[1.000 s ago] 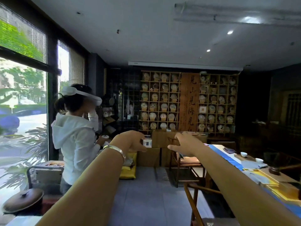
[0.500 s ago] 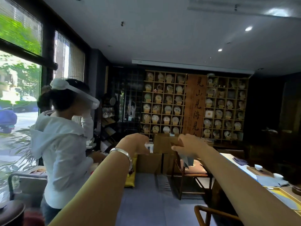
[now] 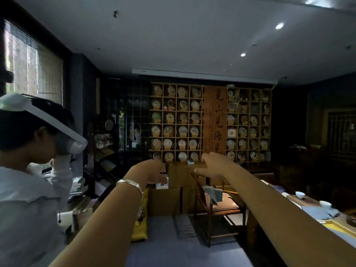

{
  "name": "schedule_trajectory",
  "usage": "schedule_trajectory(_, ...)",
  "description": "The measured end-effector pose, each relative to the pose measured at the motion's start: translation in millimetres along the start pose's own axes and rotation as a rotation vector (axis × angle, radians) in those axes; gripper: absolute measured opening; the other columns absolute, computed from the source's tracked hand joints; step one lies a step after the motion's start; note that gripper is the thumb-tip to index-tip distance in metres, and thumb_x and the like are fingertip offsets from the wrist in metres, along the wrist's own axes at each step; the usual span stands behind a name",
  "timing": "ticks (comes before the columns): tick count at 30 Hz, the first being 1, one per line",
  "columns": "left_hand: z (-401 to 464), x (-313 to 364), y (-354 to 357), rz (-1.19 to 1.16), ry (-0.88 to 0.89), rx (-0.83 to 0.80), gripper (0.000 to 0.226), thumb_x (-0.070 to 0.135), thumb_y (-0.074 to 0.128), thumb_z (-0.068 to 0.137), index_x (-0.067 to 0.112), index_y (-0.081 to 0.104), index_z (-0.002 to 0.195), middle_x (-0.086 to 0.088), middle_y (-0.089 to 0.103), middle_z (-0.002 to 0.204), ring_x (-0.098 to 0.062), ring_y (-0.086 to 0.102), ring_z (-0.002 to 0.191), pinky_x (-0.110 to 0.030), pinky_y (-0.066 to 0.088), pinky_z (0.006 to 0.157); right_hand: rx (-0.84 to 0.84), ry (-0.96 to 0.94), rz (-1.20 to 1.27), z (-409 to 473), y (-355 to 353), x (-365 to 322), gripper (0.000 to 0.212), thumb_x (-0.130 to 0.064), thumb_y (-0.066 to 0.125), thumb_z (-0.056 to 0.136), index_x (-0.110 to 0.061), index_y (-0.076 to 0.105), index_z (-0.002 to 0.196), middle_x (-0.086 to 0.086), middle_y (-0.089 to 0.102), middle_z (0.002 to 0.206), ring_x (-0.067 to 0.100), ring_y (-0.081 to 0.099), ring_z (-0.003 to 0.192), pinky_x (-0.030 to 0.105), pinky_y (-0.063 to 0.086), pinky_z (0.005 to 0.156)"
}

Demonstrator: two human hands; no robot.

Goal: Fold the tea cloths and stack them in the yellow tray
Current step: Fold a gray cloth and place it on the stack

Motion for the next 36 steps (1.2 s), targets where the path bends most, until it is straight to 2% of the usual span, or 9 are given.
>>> schedule_trajectory(6, 65.8, -8.0, 28.3, 0.006, 0.051, -0.033, 0.053, 0.045, 0.060, 0.088, 0.021, 0.050, 0.134, -0.003, 0.052, 0.138, -0.024, 0.050, 0.123, -0.035, 0.043, 0.096, -0.041, 0.015, 0.077, 41.3, 47.6, 17.0, 0.053, -0.062, 0.050, 0.084, -0.020, 0.052, 0.115, 0.001, 0.055, 0.109, 0.016, 0.054, 0.087, 0.034, 0.049, 0.069)
schedule_trajectory(9, 97.8, -12.9, 40.0, 0.006, 0.056, -0.058, 0.054, 0.048, 0.058, 0.087, 0.022, 0.049, 0.134, -0.001, 0.050, 0.138, -0.024, 0.049, 0.123, -0.035, 0.044, 0.094, -0.048, 0.042, 0.108, 69.1, 68.5, 29.5, 0.040, -0.059, 0.051, 0.085, -0.025, 0.051, 0.104, -0.003, 0.054, 0.096, 0.010, 0.050, 0.077, 0.029, 0.041, 0.060)
schedule_trajectory(11, 120.9, -18.7, 42.5, 0.017, 0.062, -0.057, 0.053, 0.047, 0.059, 0.087, 0.023, 0.050, 0.133, 0.000, 0.051, 0.138, -0.023, 0.049, 0.123, -0.035, 0.044, 0.095, -0.057, 0.079, 0.129, 91.5, 78.5, 36.9, 0.041, -0.058, 0.051, 0.085, -0.023, 0.050, 0.105, -0.004, 0.050, 0.091, 0.009, 0.047, 0.074, 0.029, 0.040, 0.059)
schedule_trajectory(14, 159.5, -31.8, 37.8, 0.026, 0.045, -0.022, 0.053, 0.046, 0.059, 0.088, 0.021, 0.050, 0.134, -0.001, 0.050, 0.139, -0.024, 0.048, 0.125, -0.035, 0.044, 0.099, -0.071, 0.069, 0.116, 133.0, 96.1, 43.6, 0.050, -0.059, 0.051, 0.084, -0.020, 0.050, 0.115, 0.003, 0.053, 0.107, 0.017, 0.054, 0.092, 0.035, 0.050, 0.076)
schedule_trajectory(17, 213.6, -43.2, 30.9, 0.052, 0.018, 0.007, 0.058, 0.046, 0.059, 0.088, 0.020, 0.047, 0.139, -0.003, 0.048, 0.142, -0.025, 0.045, 0.129, -0.038, 0.041, 0.105, -0.045, 0.062, 0.080, 184.9, 111.0, 55.4, 0.064, -0.061, 0.048, 0.084, -0.018, 0.045, 0.131, 0.006, 0.052, 0.125, 0.024, 0.055, 0.107, 0.038, 0.051, 0.083)
schedule_trajectory(23, 357.1, -24.4, 46.8, 0.071, 0.086, 0.015, 0.053, 0.040, 0.057, 0.090, 0.021, 0.044, 0.139, -0.004, 0.047, 0.141, -0.025, 0.046, 0.128, -0.040, 0.041, 0.105, 0.005, 0.085, 0.059, 293.6, 155.6, 114.2, 0.061, -0.064, 0.050, 0.081, -0.020, 0.050, 0.124, 0.005, 0.057, 0.117, 0.023, 0.057, 0.099, 0.041, 0.053, 0.080)
schedule_trajectory(27, 442.9, -0.6, 65.1, 0.044, 0.168, -0.013, 0.047, 0.039, 0.054, 0.090, 0.024, 0.049, 0.134, -0.002, 0.051, 0.138, -0.024, 0.048, 0.124, -0.039, 0.042, 0.101, -0.014, 0.133, 0.061, 356.7, 182.0, 169.0, 0.064, -0.065, 0.051, 0.080, -0.020, 0.048, 0.127, 0.006, 0.055, 0.121, 0.026, 0.056, 0.105, 0.042, 0.051, 0.086)
schedule_trajectory(32, 533.5, 6.1, 68.4, 0.007, 0.188, -0.042, 0.060, 0.041, 0.059, 0.089, 0.023, 0.040, 0.143, -0.003, 0.041, 0.147, -0.025, 0.040, 0.134, -0.040, 0.038, 0.108, -0.020, 0.227, 0.072, 410.9, 210.8, 230.2, 0.061, -0.064, 0.052, 0.079, -0.023, 0.048, 0.124, 0.004, 0.056, 0.119, 0.023, 0.056, 0.103, 0.039, 0.051, 0.085)
schedule_trajectory(36, 590.6, 24.7, 78.1, 0.051, 0.253, -0.059, 0.052, 0.041, 0.056, 0.089, 0.018, 0.049, 0.136, -0.006, 0.047, 0.140, -0.026, 0.046, 0.128, -0.042, 0.041, 0.106, -0.035, 0.292, 0.029, 440.0, 229.6, 265.0, 0.060, -0.060, 0.052, 0.078, -0.023, 0.048, 0.125, 0.005, 0.057, 0.120, 0.025, 0.056, 0.102, 0.039, 0.051, 0.082)
Point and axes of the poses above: each hand's wrist, its own z-axis towards the middle knuckle, its own y-axis out of the palm, x = y × z, the point moved 6 cm from there along z, towards the middle knuckle
